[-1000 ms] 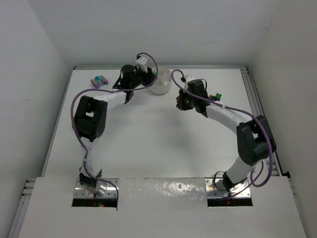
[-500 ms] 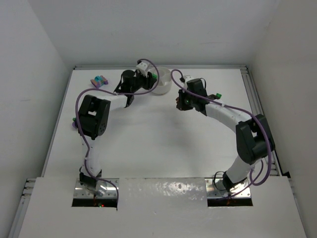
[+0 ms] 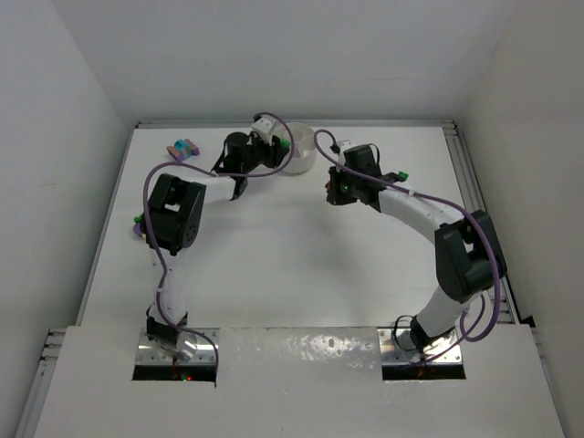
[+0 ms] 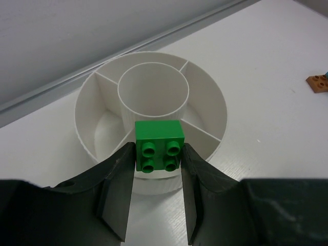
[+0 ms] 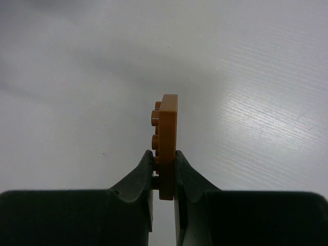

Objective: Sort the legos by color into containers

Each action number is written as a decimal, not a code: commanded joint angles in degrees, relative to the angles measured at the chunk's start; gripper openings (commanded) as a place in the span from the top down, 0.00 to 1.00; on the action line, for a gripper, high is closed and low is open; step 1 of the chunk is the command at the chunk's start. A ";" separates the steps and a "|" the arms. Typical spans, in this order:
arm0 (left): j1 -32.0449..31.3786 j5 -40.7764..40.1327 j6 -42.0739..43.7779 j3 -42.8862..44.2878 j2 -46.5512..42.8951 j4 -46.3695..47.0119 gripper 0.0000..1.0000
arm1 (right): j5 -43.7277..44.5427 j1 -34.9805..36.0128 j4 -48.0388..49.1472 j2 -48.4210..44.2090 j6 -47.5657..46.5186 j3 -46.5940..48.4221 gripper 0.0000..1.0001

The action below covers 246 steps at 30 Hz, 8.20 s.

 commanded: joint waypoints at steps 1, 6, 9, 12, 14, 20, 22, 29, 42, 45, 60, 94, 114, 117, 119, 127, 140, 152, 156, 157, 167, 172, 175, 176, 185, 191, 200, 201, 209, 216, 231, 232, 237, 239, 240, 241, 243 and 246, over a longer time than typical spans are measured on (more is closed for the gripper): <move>-0.30 0.71 0.57 2.13 1.21 2.89 0.79 | 1.57 0.01 0.08 -2.24 -1.58 1.70 1.00; -0.30 -0.08 1.19 0.90 1.12 1.66 0.56 | 1.93 0.01 -0.45 -2.95 -2.55 1.60 1.00; -0.30 -0.34 1.28 0.99 0.86 1.75 0.37 | 1.93 0.01 -0.45 -3.30 -2.90 1.95 1.00; -0.22 0.27 1.19 2.38 0.51 0.96 0.30 | 1.58 0.01 -0.97 -3.21 -3.69 2.74 1.00; 0.05 0.80 0.32 3.53 0.24 -0.01 0.30 | 0.96 0.01 -1.33 -3.47 -4.65 3.53 1.00; 1.72 10.00 1.95 8.98 -3.53 -4.21 0.59 | -7.18 0.01 -1.06 -4.79 -10.44 4.42 1.00; 1.63 23.38 9.07 9.25 -6.95 -7.90 0.65 | -10.88 0.01 1.12 -5.58 -15.08 3.28 1.00; -0.04 52.57 75.51 16.36 -10.39 -76.96 0.33 | -25.84 0.18 9.13 -9.89 -35.48 -2.80 1.00; -5.05 53.01 73.64 16.63 -10.83 -78.69 0.46 | -24.18 2.20 7.73 -5.14 -42.10 1.52 1.00; -4.35 49.50 67.47 16.46 -11.36 -73.94 0.46 | -22.77 1.68 8.78 -5.85 -39.30 0.90 1.00; 4.44 -9.38 7.81 -7.79 -28.58 -23.92 0.16 | 14.27 -4.74 11.27 21.64 36.73 38.81 1.00; 9.36 -26.18 3.92 -21.51 -36.85 -22.78 0.14 | 22.85 1.15 0.08 35.46 35.51 46.96 0.73; 9.36 -24.87 3.83 -20.28 -37.55 -23.30 0.14 | 23.64 0.54 1.94 20.36 11.45 41.11 0.72; 9.36 -23.64 4.71 -21.68 -39.21 -22.17 0.14 | 17.96 -5.49 -4.65 9.48 8.35 30.23 0.64; 9.36 -22.06 5.06 -22.48 -39.66 -21.46 0.14 | 9.44 -10.51 -9.72 7.36 9.91 25.44 0.47; 9.36 -17.57 4.36 -21.43 -38.61 -21.19 0.15 | 17.29 -23.28 -28.75 14.80 14.07 28.58 0.19; 9.36 -18.45 3.21 -20.99 -38.17 -21.98 0.15 | 17.05 -26.01 -28.22 27.37 15.91 38.34 0.25; 9.36 -18.80 2.69 -20.63 -37.73 -21.81 0.15 | 14.33 -25.92 -27.34 32.12 14.94 39.66 0.36; 9.36 -18.97 2.95 -20.55 -37.81 -21.72 0.15 | 13.79 -25.92 -26.73 32.65 14.59 39.22 0.43; 9.36 -19.15 3.13 -20.55 -37.82 -21.81 0.15 | 13.88 -25.92 -26.55 32.65 14.59 39.05 0.44; 9.36 -19.41 3.04 -20.72 -38.08 -21.72 0.15 | 14.23 -25.92 -27.08 33.09 12.75 36.94 0.54; 9.36 -19.33 3.13 -20.72 -38.08 -21.37 0.15 | 15.11 -25.92 -29.19 33.88 11.60 37.55 0.41; 9.36 -19.15 3.04 -20.72 -38.08 -21.11 0.15 | 15.29 -25.92 -27.96 33.27 11.07 36.33 0.48; 9.36 -19.06 3.13 -20.81 -38.17 -21.02 0.15 | 15.20 -25.92 -27.78 33.35 11.07 36.23 0.52; 9.36 -8.54 7.86 -22.39 -39.92 -18.83 0.21 | 12.39 -24.51 -24.80 31.42 -1.12 37.37 1.00; 9.36 22.64 23.75 -23.37 -41.16 -18.62 0.17 | -4.97 -13.03 -18.65 19.04 -29.77 27.74 1.00; 6.29 41.76 30.90 -11.23 -30.44 -31.73 0.15 | -20.20 3.24 -12.84 9.00 -44.47 18.38 1.00; 5.50 41.84 30.99 -10.62 -29.74 -32.09 0.15 | -21.44 4.13 -12.40 8.92 -44.04 18.74 1.00; 5.15 46.94 36.53 -9.47 -27.53 -39.83 0.13 | -27.34 6.95 -4.32 7.07 -40.08 17.69 1.00; 6.20 43.51 28.88 -8.51 -27.18 -39.55 0.11 | -22.88 7.04 0.07 5.58 -32.02 16.37 1.00; 3.65 25.68 -2.24 -9.03 -25.42 -32.53 0.43 | -15.74 7.74 6.76 4.87 -25.31 15.58 1.00; 3.56 25.50 -1.71 -8.95 -25.25 -32.97 0.54 | -15.56 7.74 6.93 4.79 -24.96 15.49 1.00; 3.56 25.24 -1.35 -8.94 -24.72 -33.94 0.82 | -15.03 7.74 8.43 4.35 -24.61 14.79 1.00; 3.56 23.05 -5.72 -8.94 -24.46 -31.58 1.00 | -15.04 7.74 8.69 4.26 -24.52 14.35 1.00; 3.56 22.25 -6.79 -8.86 -24.37 -31.04 1.00 | -14.86 7.74 8.78 4.17 -24.43 14.17 1.00; 3.56 20.85 -7.33 -8.86 -24.28 -30.51 1.00 | -14.16 7.74 9.13 4.08 -23.48 13.74 1.00; 3.56 18.22 -9.17 -8.86 -24.02 -30.86 1.00 | -12.23 7.57 9.92 3.56 -22.24 12.16 1.00; 3.56 13.03 -7.16 -8.24 -23.40 -32.96 1.00 | -7.14 6.78 10.80 2.77 -20.57 10.13 1.00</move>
